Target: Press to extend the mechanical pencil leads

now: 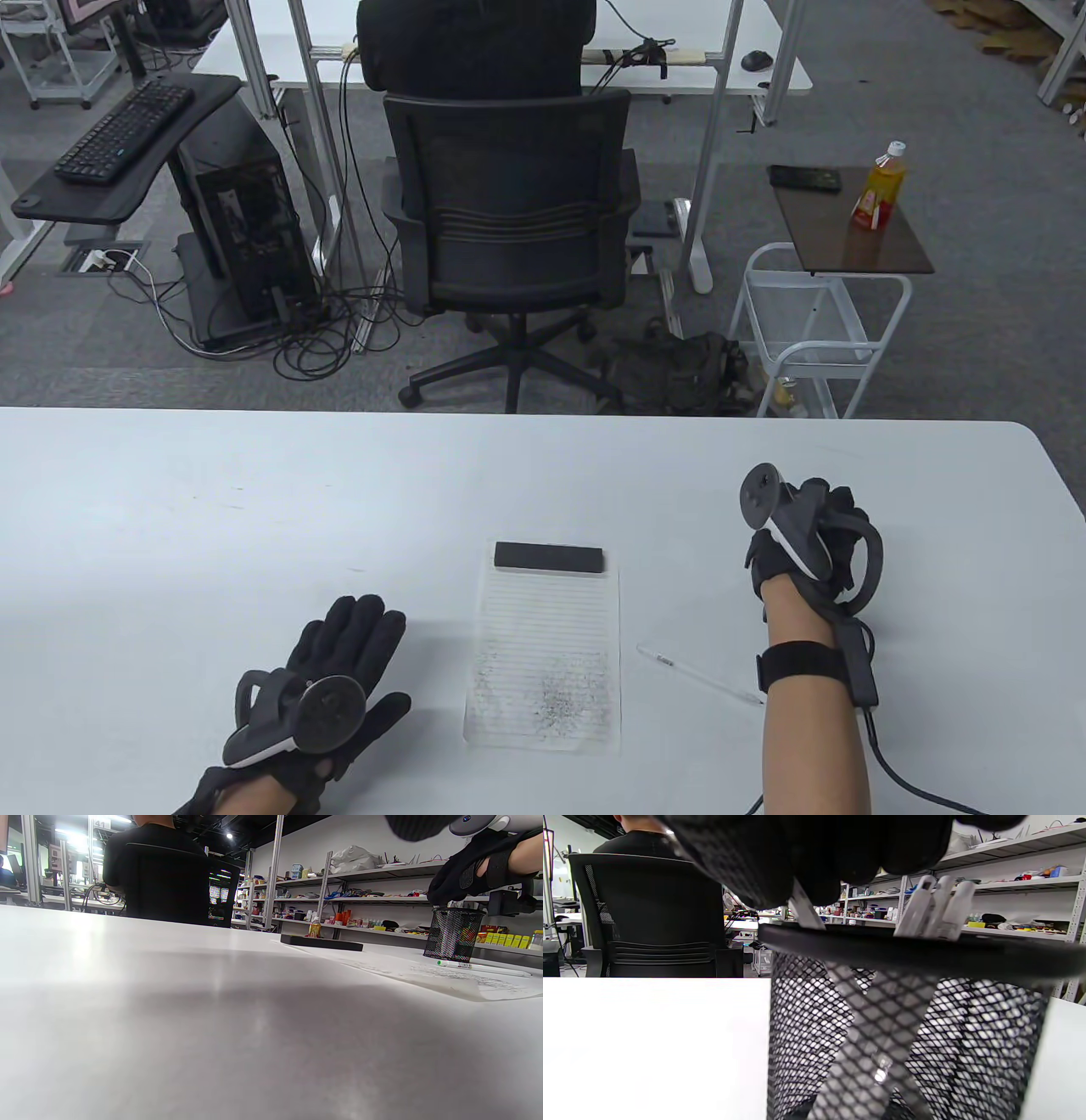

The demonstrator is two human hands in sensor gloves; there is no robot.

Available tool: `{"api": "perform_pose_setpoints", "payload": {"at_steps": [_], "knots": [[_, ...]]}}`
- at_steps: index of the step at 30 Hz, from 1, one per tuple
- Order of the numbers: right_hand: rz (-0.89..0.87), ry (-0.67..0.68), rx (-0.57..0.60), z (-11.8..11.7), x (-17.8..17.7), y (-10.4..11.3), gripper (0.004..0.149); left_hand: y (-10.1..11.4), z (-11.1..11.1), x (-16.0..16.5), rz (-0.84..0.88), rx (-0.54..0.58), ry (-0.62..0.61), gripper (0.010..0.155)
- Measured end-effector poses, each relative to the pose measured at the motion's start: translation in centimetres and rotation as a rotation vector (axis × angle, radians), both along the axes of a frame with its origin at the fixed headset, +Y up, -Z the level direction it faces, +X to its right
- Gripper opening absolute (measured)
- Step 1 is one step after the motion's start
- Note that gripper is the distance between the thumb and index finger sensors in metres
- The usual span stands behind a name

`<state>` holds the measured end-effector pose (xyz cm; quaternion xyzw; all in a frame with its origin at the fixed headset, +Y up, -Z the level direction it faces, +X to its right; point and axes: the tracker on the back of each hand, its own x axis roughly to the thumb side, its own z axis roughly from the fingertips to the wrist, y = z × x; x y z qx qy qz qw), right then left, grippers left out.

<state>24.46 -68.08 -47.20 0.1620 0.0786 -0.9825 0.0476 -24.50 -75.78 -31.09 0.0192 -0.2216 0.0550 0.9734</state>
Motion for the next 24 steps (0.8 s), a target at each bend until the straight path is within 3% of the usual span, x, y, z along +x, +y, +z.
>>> {"api": "perform_pose_setpoints", "payload": {"at_steps": [12,17,24], "knots": [[-0.006,0.053,0.057,0.6,0.3,0.2,0.039,0.0,0.1,0.0,-0.003,-0.008,0.003,0.087],[-0.072,0.092,0.177,2.1,0.6,2.8,0.041,0.0,0.1,0.0,-0.001,-0.009,0.005,0.087],[-0.131,0.276,0.422,6.5,-1.6,8.8,0.042,0.0,0.2,0.1,-0.001,-0.007,-0.003,0.087]]}}
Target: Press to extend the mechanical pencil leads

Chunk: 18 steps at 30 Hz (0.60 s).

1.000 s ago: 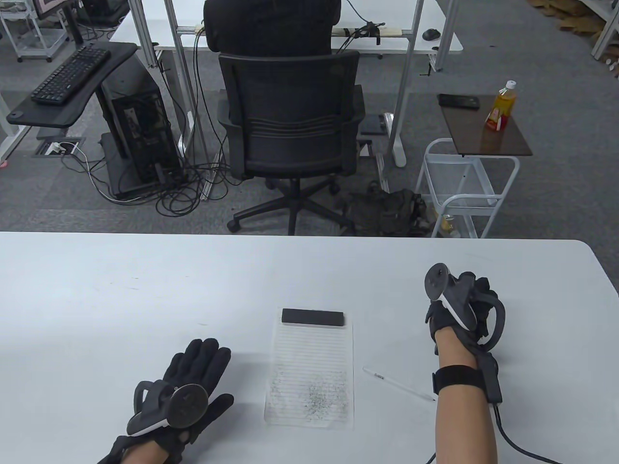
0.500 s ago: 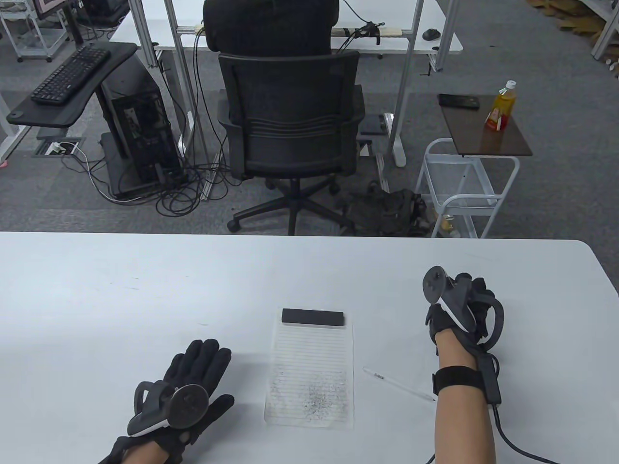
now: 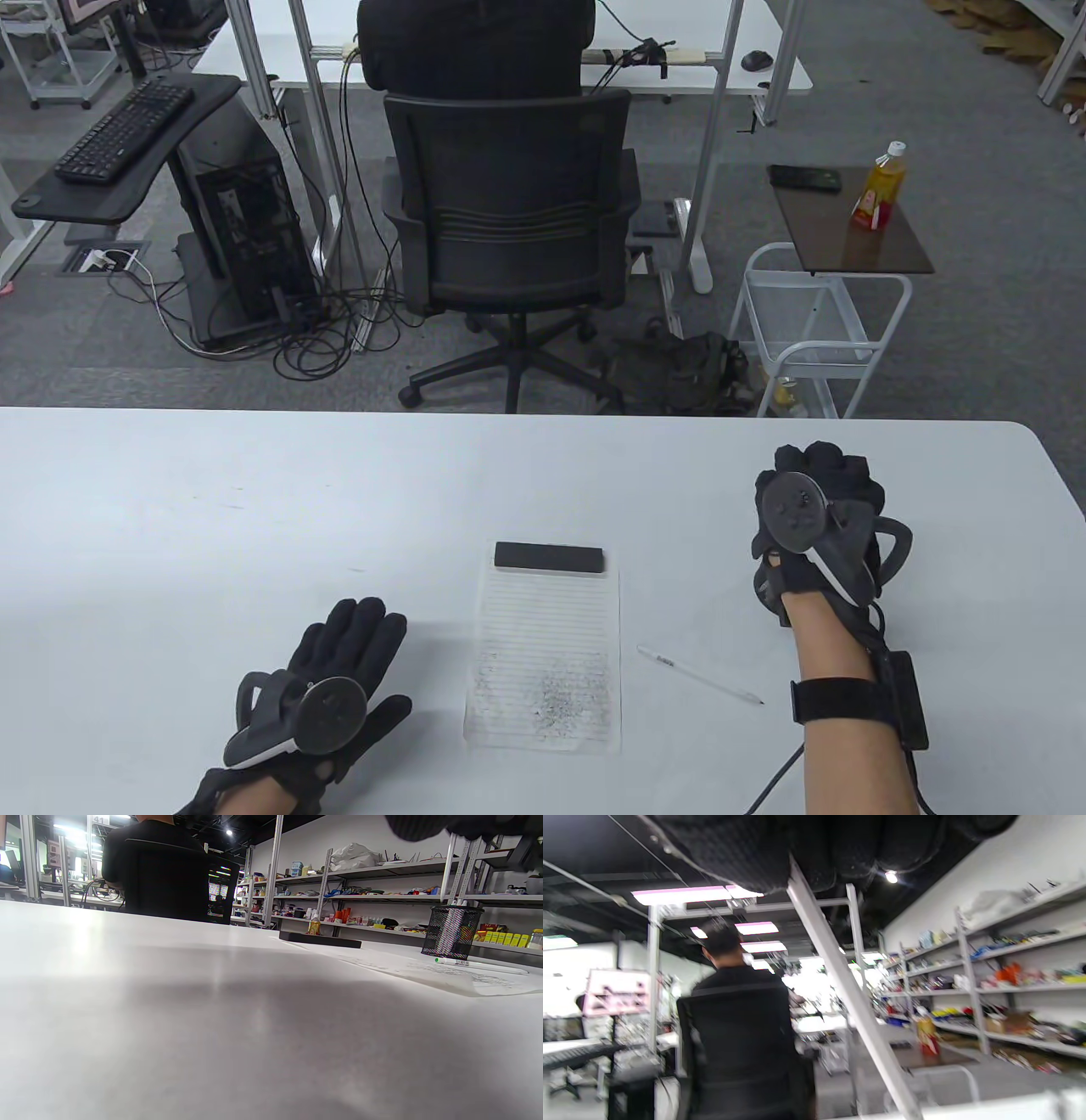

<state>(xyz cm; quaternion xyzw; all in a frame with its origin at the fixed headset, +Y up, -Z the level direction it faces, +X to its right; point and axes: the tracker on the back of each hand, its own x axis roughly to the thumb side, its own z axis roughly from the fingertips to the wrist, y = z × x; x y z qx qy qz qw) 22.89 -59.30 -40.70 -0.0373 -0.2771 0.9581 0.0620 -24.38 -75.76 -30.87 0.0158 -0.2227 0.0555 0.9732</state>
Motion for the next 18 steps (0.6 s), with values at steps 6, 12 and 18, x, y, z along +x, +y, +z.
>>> {"api": "perform_pose_setpoints", "payload": {"at_steps": [6,12,18], "knots": [[-0.248,0.174,0.094,3.6,-2.9,1.1,0.041,0.2,0.2,0.2,0.003,0.017,-0.003,0.087],[-0.711,0.308,0.072,3.8,-5.6,-3.4,0.043,0.1,0.3,0.3,-0.004,0.015,-0.011,0.087],[-1.252,0.510,-0.053,2.2,-8.4,-9.4,0.043,0.1,0.3,0.3,0.002,0.019,-0.012,0.087]]}}
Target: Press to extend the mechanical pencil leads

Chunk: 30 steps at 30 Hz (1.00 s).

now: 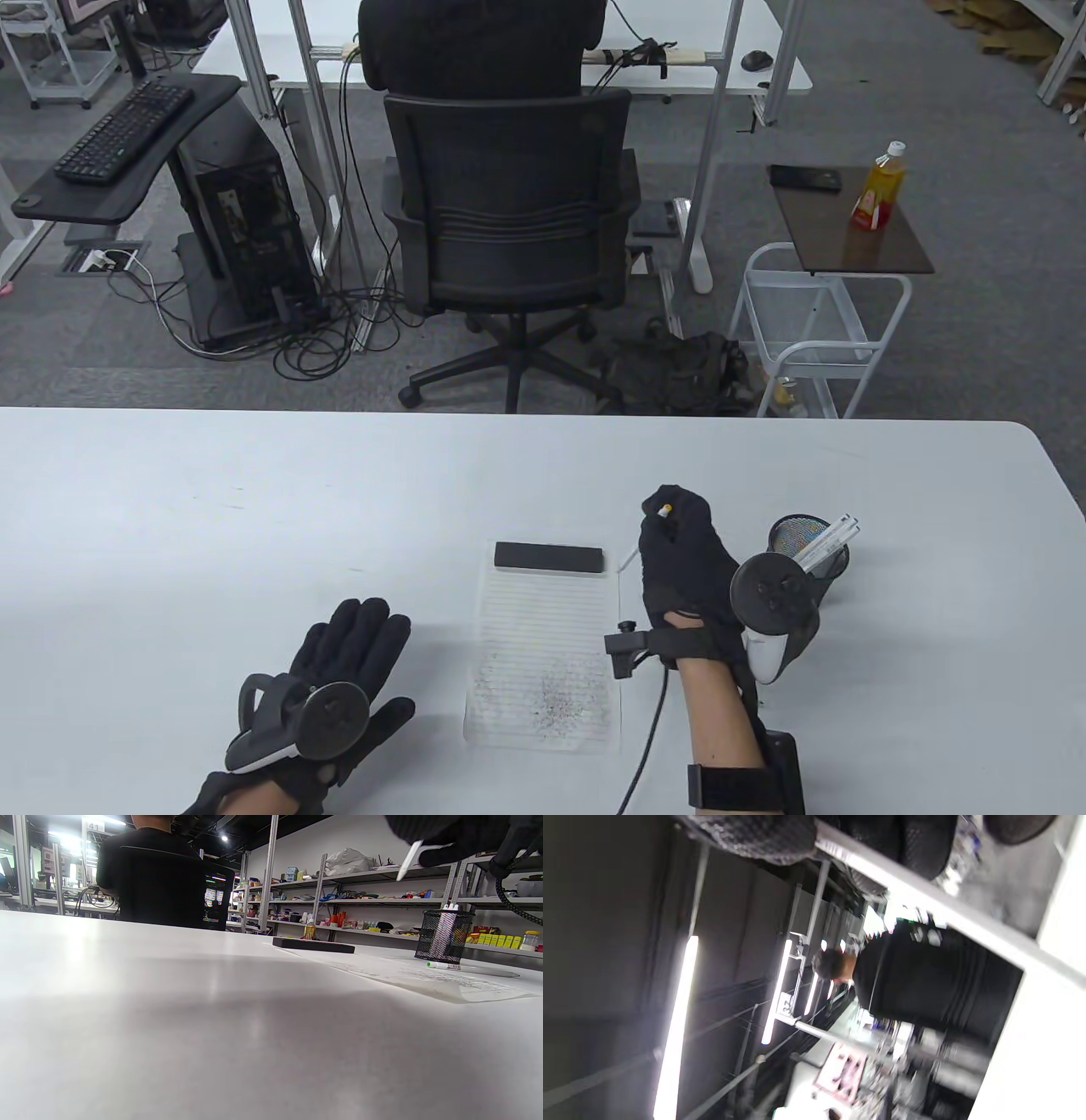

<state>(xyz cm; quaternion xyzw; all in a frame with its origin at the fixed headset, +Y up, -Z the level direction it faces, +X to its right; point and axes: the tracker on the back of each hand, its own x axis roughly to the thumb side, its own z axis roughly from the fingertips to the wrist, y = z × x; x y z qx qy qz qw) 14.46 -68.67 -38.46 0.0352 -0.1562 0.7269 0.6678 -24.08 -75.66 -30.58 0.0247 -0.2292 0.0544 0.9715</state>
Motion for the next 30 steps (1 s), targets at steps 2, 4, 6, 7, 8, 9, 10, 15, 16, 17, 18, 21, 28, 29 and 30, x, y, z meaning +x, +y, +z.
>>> {"api": "perform_pose_setpoints", "payload": {"at_steps": [2,4,6,7,8,9,10,15,16,17,18,21,28,29,30], "knots": [[-0.154,0.118,-0.005,-0.4,-0.9,-2.2,0.043,-0.1,0.0,0.0,0.000,-0.005,0.002,0.087],[-0.208,0.180,-0.025,-1.0,-1.2,-3.7,0.043,-0.2,-0.1,-0.1,0.003,-0.013,0.004,0.086],[-0.252,0.281,-0.030,-1.2,-1.3,-4.7,0.042,-0.2,-0.1,-0.1,0.003,-0.013,0.005,0.086],[-0.298,0.328,-0.041,-1.3,-1.3,-5.2,0.042,-0.1,-0.1,-0.1,0.004,-0.012,0.005,0.087],[-0.325,0.341,-0.050,-1.3,-1.4,-5.5,0.042,-0.1,-0.1,-0.1,0.006,-0.011,0.004,0.086],[-0.378,0.367,-0.050,-1.4,-1.5,-6.0,0.043,-0.2,-0.1,-0.1,0.008,-0.011,0.003,0.086],[-0.423,0.388,-0.059,-1.4,-1.5,-6.4,0.043,-0.2,-0.1,-0.1,0.008,-0.012,0.002,0.087],[-0.401,0.344,-0.053,-1.4,-1.6,-7.5,0.043,-0.3,0.0,0.1,-0.002,-0.011,-0.003,0.087],[-0.406,0.329,-0.043,-1.4,-1.6,-7.6,0.044,-0.2,0.0,0.1,0.000,-0.010,-0.004,0.087],[-0.437,0.327,-0.039,-1.3,-1.6,-7.8,0.047,-0.2,0.0,0.2,0.003,-0.007,-0.006,0.087],[-0.477,0.332,-0.024,-1.2,-1.7,-8.1,0.051,-0.1,0.1,0.2,0.005,-0.004,-0.007,0.087],[-0.603,0.362,-0.027,-1.1,-1.9,-8.8,0.063,-0.1,0.0,0.2,0.005,0.000,-0.010,0.087],[-0.656,0.376,-0.020,-1.2,-2.4,-9.8,0.065,-0.1,0.0,0.1,0.011,-0.001,-0.009,0.087],[-0.664,0.381,-0.022,-1.3,-2.5,-9.9,0.063,-0.1,0.0,0.1,0.011,-0.001,-0.009,0.087],[-0.664,0.377,-0.019,-1.3,-2.5,-10.0,0.062,-0.1,0.0,0.1,0.011,-0.001,-0.008,0.087]]}}
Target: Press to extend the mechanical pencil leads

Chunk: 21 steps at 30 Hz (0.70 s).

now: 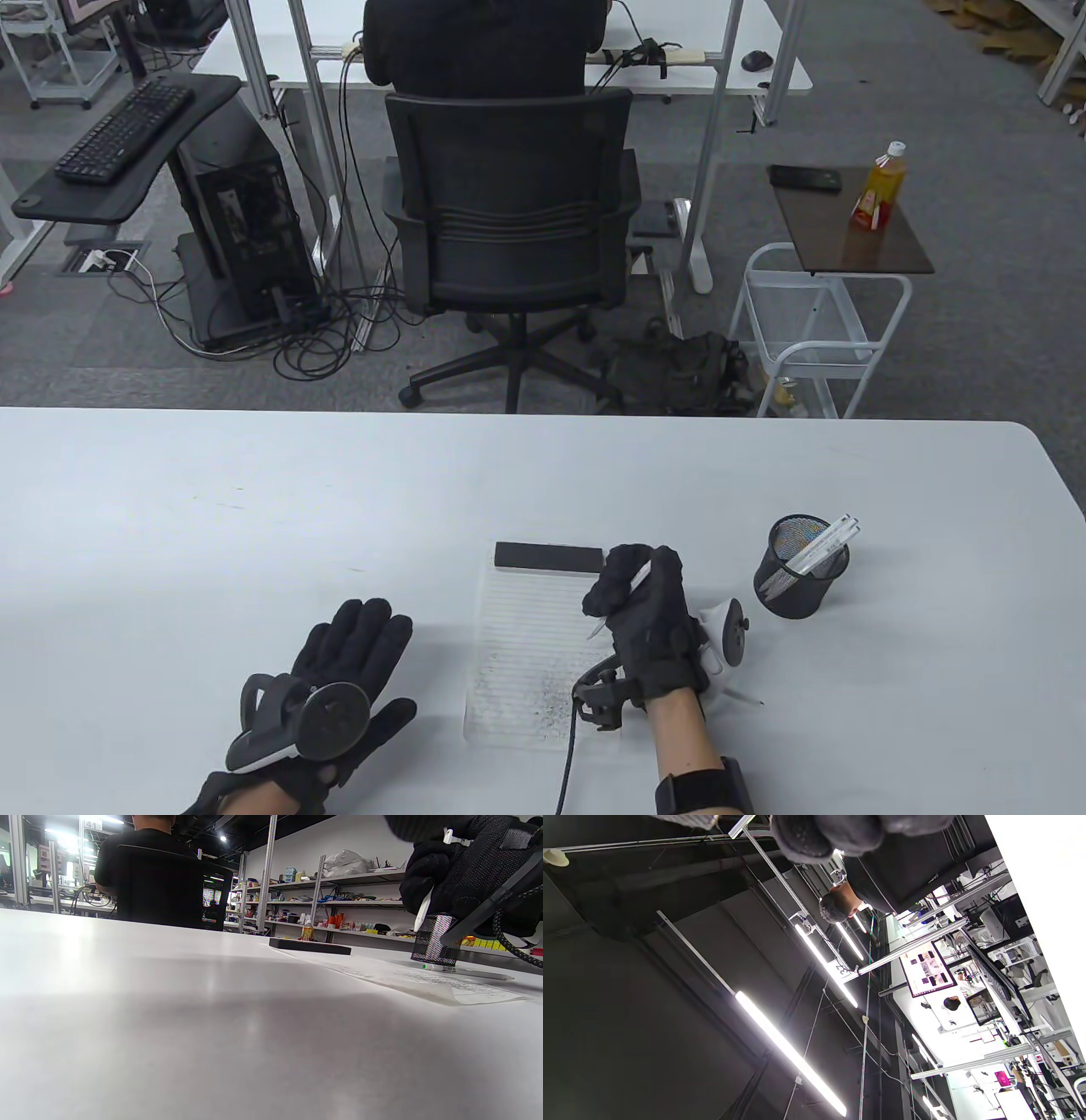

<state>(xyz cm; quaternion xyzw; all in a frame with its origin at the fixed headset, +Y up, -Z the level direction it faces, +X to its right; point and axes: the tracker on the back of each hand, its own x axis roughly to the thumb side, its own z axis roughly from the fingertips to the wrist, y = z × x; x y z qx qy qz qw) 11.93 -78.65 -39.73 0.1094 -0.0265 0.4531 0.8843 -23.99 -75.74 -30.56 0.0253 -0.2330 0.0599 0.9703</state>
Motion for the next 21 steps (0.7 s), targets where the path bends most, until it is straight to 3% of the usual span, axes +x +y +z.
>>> {"api": "perform_pose_setpoints", "payload": {"at_steps": [7,12,18,21], "knots": [[-0.022,-0.064,0.028,0.03,0.17,-0.08,0.053,0.02,0.00,0.01,0.000,-0.001,0.000,0.087],[-0.084,-0.024,0.062,-0.02,0.19,-0.17,0.065,0.03,-0.01,0.00,-0.001,-0.002,0.000,0.087],[-0.070,-0.033,0.059,0.00,0.15,-0.16,0.054,0.03,-0.02,-0.01,-0.001,-0.003,0.001,0.087],[-0.078,-0.007,0.072,-0.04,0.11,-0.21,0.059,0.05,-0.01,-0.01,0.000,-0.002,0.001,0.087]]}}
